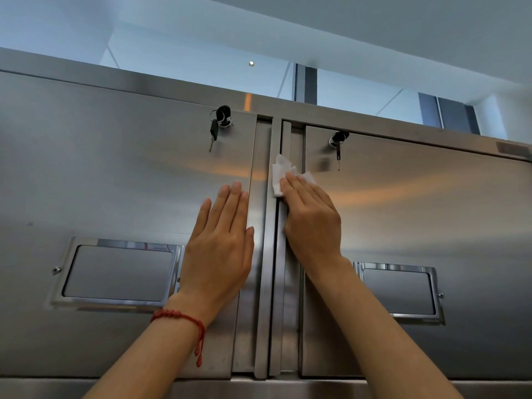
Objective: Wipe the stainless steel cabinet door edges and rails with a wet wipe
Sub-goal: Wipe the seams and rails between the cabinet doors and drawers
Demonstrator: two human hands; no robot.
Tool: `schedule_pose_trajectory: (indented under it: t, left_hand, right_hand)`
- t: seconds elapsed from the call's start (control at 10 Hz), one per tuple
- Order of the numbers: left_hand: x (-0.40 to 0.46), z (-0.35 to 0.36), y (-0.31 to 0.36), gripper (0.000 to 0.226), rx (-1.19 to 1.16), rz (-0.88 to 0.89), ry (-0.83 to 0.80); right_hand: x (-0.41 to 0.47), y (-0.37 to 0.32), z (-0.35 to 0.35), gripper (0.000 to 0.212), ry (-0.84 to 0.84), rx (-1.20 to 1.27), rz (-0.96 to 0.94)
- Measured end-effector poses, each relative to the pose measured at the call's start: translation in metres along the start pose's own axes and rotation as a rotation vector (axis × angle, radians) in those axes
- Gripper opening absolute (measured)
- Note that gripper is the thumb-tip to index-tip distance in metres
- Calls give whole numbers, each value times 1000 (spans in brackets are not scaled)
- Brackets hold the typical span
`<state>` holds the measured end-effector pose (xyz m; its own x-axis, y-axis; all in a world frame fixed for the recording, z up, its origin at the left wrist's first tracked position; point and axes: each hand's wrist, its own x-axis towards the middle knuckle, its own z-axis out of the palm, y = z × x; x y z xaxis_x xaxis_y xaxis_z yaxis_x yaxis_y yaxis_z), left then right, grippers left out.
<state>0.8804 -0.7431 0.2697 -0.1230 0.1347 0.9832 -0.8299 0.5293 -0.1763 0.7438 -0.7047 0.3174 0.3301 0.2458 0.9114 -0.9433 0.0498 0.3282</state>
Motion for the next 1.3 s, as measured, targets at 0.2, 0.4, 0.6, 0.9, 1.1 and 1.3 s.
schedule_pose_trajectory:
  t: [0.2,0.4,0.6,0.9,1.1,1.3]
  left_hand:
    - [0,0,0,54,12,3,6]
    - [0,1,0,54,11,-2,-3]
    - [0,1,0,55,10,-6,-15]
    - [0,0,0,55,9,-9,-11]
    - [0,0,0,55,10,-8,-17]
    - [0,0,0,55,15,-7,-16]
  right_hand:
    - [-2,2,0,42,9,-30,-43]
    - [9,8,1,38,17,-73,-121]
    - [3,11,1,37,15,-93,-163]
    - [9,13,1,39,-12,-103,-167]
    - [12,15,1,40,-15,-84,-172]
    - [11,14,1,41,-15,-71,-146]
